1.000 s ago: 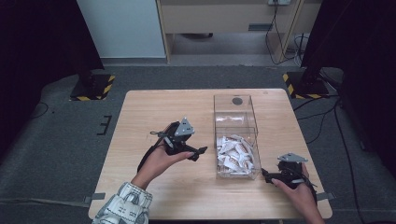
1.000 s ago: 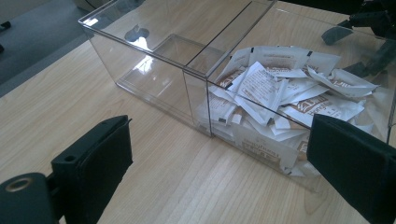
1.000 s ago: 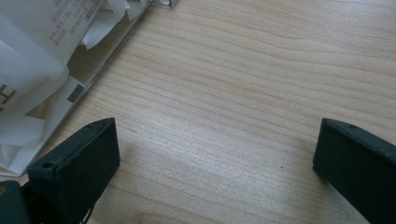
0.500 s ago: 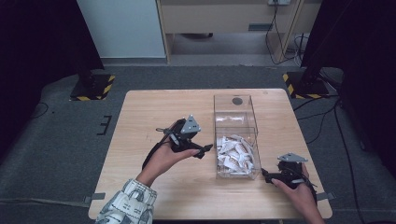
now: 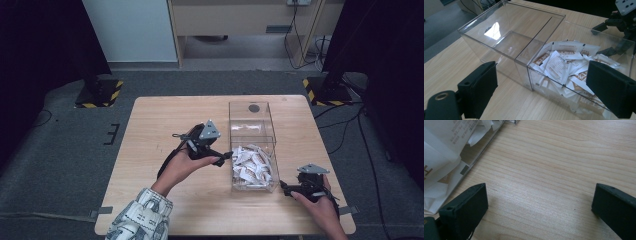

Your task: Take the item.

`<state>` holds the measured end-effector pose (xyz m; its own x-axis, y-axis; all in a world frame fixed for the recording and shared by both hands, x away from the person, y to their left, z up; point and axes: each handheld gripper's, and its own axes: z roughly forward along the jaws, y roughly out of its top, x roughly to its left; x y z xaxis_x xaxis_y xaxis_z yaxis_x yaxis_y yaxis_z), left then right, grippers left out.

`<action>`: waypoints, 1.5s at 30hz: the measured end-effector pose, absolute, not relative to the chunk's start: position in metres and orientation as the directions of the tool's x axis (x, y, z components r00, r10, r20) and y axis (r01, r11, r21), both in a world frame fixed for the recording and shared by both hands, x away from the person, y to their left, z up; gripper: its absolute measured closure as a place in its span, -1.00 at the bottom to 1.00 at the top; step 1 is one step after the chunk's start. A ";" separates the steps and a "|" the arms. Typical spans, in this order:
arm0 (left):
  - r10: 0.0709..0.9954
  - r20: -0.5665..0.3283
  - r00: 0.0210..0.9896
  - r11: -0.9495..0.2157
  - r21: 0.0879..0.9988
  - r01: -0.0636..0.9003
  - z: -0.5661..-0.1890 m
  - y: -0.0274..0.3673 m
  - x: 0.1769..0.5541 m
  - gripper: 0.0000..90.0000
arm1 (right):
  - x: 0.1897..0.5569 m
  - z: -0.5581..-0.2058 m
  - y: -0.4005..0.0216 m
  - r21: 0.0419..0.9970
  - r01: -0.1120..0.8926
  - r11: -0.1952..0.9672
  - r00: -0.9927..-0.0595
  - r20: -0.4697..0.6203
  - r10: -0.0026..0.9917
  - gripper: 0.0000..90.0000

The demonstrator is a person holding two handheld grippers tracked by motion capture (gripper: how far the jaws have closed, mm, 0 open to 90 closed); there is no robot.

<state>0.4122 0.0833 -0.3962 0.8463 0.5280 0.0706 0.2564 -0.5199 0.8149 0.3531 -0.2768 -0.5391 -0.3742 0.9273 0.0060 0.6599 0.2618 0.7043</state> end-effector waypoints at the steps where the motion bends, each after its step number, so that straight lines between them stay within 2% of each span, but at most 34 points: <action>1: 0.525 0.068 0.848 -0.519 0.816 0.256 -0.396 0.082 0.412 -0.79 | 0.353 -0.539 -0.277 0.704 0.660 0.262 -0.374 0.006 0.927 -0.98; 21: 0.455 0.061 0.889 -0.552 0.802 0.228 -0.396 0.039 0.413 -0.62 | 0.353 -0.539 -0.277 0.705 0.660 0.261 -0.374 0.007 0.927 -0.98; 25: 0.450 0.063 0.891 -0.560 0.797 0.227 -0.401 0.035 0.415 -0.51 | 0.353 -0.539 -0.277 0.705 0.660 0.262 -0.375 0.007 0.927 -0.98; 26: 0.455 0.076 0.887 -0.564 0.796 0.221 -0.401 0.034 0.415 -0.40 | 0.353 -0.539 -0.277 0.704 0.660 0.261 -0.375 0.007 0.927 -0.98; 28: 0.464 0.071 0.883 -0.551 0.804 0.225 -0.402 0.034 0.416 -0.36 | 0.353 -0.539 -0.277 0.704 0.660 0.262 -0.375 0.007 0.927 -0.98; 29: 0.466 0.066 0.882 -0.543 0.808 0.227 -0.403 0.034 0.416 -0.27 | 0.353 -0.539 -0.277 0.704 0.660 0.261 -0.374 0.007 0.927 -0.98; 31: 0.464 0.068 0.883 -0.546 0.807 0.225 -0.403 0.033 0.416 -0.24 | 0.353 -0.539 -0.277 0.704 0.660 0.262 -0.375 0.006 0.927 -0.98; 38: 0.426 0.071 0.902 -0.567 0.798 0.205 -0.409 0.023 0.410 0.21 | 0.353 -0.539 -0.277 0.704 0.660 0.262 -0.375 0.007 0.927 -0.98; 42: 0.407 0.060 0.912 -0.591 0.778 0.213 -0.415 0.017 0.408 0.37 | 0.353 -0.539 -0.277 0.704 0.660 0.261 -0.375 0.007 0.927 -0.98; 45: 0.410 0.049 0.911 -0.593 0.773 0.225 -0.418 0.015 0.408 0.41 | 0.353 -0.539 -0.277 0.704 0.660 0.262 -0.375 0.007 0.927 -0.98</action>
